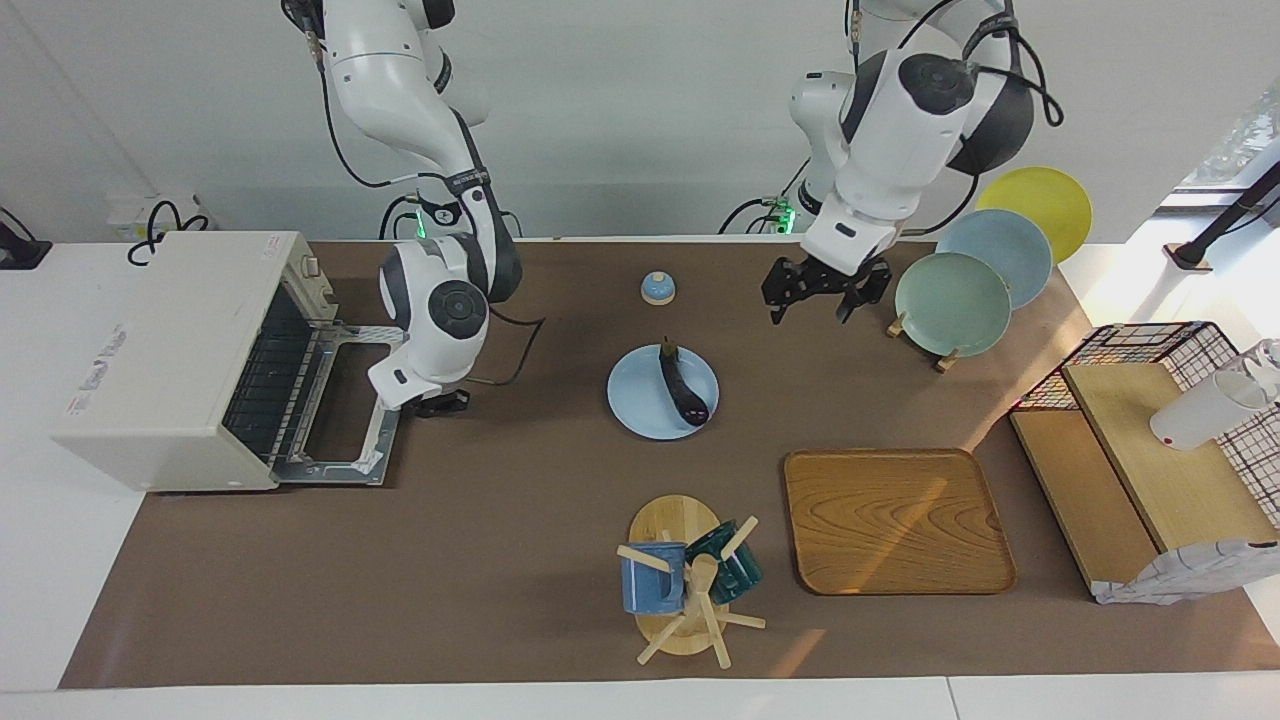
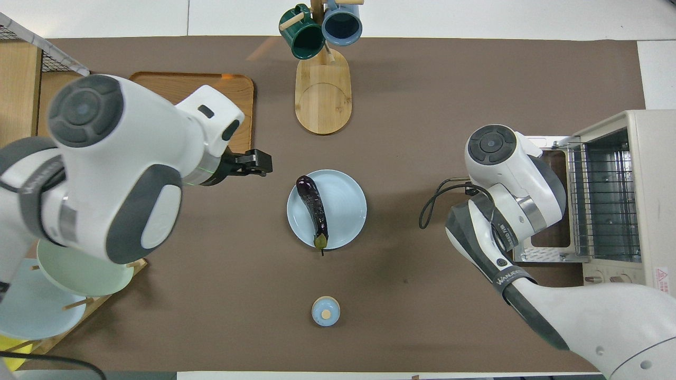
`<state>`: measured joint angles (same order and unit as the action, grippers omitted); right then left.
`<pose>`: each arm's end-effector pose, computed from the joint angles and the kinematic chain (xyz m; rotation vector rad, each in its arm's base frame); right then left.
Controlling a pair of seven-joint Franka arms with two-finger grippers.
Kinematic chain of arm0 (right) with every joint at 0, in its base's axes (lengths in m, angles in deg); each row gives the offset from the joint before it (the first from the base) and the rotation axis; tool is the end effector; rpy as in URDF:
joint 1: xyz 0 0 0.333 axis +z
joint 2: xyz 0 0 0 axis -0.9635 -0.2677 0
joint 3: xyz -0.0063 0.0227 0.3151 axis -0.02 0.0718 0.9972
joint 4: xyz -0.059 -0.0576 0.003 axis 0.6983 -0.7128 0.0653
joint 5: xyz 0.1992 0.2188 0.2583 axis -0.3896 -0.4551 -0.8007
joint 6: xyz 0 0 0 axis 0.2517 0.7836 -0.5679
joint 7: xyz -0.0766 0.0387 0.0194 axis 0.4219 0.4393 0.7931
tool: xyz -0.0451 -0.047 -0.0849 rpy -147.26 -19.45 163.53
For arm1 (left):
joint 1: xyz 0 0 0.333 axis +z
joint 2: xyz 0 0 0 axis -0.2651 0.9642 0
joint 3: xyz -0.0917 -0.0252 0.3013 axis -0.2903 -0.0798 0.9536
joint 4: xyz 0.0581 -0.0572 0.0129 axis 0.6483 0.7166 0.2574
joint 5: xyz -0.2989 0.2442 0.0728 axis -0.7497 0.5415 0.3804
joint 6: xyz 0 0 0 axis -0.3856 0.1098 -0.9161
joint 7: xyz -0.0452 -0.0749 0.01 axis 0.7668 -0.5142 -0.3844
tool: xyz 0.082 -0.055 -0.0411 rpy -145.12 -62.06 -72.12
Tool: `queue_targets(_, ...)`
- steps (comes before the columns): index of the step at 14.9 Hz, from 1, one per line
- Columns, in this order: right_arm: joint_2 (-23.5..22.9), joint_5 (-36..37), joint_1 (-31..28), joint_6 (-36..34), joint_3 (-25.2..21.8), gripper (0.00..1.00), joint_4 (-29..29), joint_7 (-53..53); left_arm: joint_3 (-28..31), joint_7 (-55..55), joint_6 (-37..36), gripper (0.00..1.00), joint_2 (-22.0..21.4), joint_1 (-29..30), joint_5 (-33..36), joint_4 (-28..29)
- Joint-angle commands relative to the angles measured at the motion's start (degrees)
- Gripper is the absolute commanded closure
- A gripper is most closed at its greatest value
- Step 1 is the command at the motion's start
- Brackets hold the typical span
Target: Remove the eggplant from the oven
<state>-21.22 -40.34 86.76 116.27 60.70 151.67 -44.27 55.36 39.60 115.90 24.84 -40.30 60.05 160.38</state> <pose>0.5562 0.0939 0.2805 2.7065 -0.1312 -0.1606 0.5313 -0.2918 0.4804 3.0189 0.0107 0.0185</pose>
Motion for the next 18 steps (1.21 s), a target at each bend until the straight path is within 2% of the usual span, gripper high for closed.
queue_targets(1,1.6,1.6,-1.8,0.6,0.8,1.0,1.8,1.5,1.0,-5.4,8.9,0.0,3.7,-4.2,-0.7,2.5)
queue_targets(3,1.7,1.6,-1.9,0.3,0.8,1.0,1.7,1.6,1.1,-10.4,13.2,0.0,5.9,-7.0,-0.7,4.4)
queue_targets(7,2.0,1.7,-1.9,-2.1,0.8,1.0,1.6,1.7,1.2,-15.7,15.8,0.0,9.9,-10.1,-0.7,5.0)
queue_targets(13,2.9,5.8,-0.9,-6.3,0.9,1.0,0.9,2.5,1.3,-19.3,16.1,0.0,10.0,-12.6,-0.4,8.5)
queue_targets(16,4.6,5.8,-0.9,-8.3,0.9,1.0,0.2,5.6,1.2,-21.0,20.0,0.01,10.0,-13.4,-0.4,10.4)
queue_targets(18,6.5,5.8,-1.4,-12.0,0.8,1.0,-1.9,9.3,1.2,-21.1,20.3,0.02,10.0,-13.7,-0.4,10.9)
